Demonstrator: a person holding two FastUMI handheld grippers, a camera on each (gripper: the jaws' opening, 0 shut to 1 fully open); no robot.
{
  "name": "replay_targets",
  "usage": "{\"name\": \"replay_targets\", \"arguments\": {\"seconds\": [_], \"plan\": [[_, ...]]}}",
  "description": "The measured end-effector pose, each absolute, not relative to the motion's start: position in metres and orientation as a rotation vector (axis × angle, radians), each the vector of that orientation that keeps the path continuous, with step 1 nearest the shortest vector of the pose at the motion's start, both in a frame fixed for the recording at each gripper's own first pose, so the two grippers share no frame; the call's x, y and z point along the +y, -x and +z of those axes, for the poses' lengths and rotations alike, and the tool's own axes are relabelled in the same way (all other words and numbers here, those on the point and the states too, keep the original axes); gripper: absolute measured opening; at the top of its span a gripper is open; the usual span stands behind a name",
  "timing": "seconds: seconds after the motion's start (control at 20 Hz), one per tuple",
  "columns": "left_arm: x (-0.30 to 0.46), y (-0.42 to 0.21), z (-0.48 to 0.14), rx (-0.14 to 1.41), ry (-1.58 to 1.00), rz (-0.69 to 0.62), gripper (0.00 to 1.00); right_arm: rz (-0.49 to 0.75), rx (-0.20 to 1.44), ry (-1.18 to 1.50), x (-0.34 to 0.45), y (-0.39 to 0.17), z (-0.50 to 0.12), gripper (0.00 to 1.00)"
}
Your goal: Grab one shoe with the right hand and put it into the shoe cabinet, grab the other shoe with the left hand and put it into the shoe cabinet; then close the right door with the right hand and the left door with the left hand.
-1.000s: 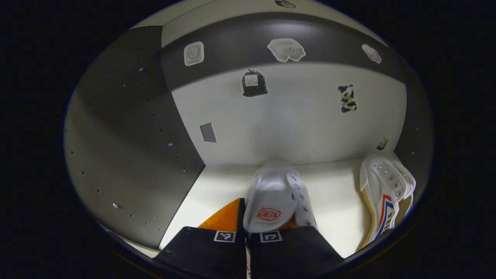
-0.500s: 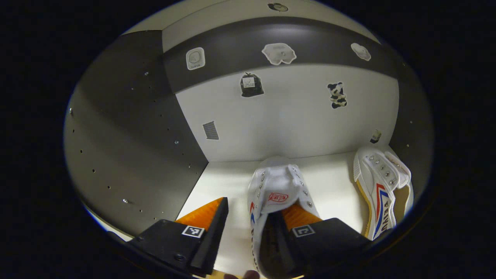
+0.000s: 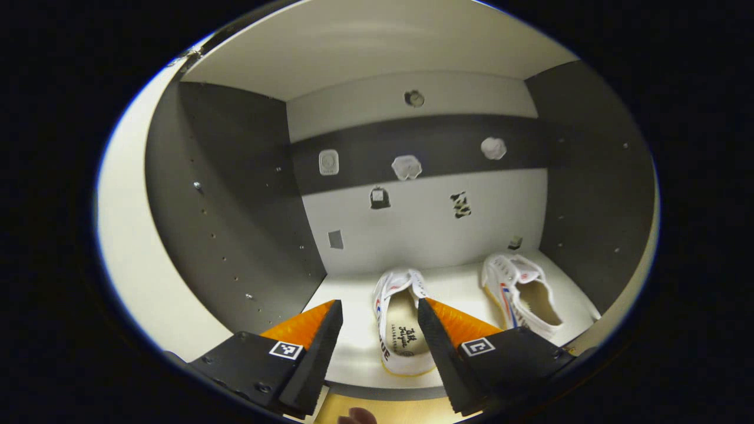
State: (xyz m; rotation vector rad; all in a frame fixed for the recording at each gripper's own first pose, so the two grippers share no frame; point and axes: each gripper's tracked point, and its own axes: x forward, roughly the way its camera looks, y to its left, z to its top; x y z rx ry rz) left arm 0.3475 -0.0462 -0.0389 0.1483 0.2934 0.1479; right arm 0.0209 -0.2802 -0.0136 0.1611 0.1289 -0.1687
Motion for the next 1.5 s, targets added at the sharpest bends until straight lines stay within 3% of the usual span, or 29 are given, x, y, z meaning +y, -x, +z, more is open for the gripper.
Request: {"name": "replay_targets", "arguments": {"seconds": [0.1,0.3,0.5,0.95,1.5], "plan": [[-0.058,-0.319,-0.022,0.246,-0.137,0.105,0.83,-0.157,0.125,-0.167,-0.278,-0.023,-0.01,0.98],[-0.065,-0.258,0.009,0.146,-0.094,0.07,0.96,-0.144,0.119,-0.158,-0.273,-0.031,-0.003,0.98],[-0.062,-0.197,0.031,0.064,-0.043,0.066,0.96,-0.125,0.092,-0.132,-0.262,-0.041,0.013,0.98],[-0.031,-0.071,0.034,0.031,0.038,0.098,0.96,-0.097,0.072,-0.114,-0.254,-0.074,0.026,0.98],[-0.002,-0.011,0.024,0.032,-0.037,0.037,0.98,-0.071,0.094,-0.112,-0.233,-0.099,0.014,0.98]]}}
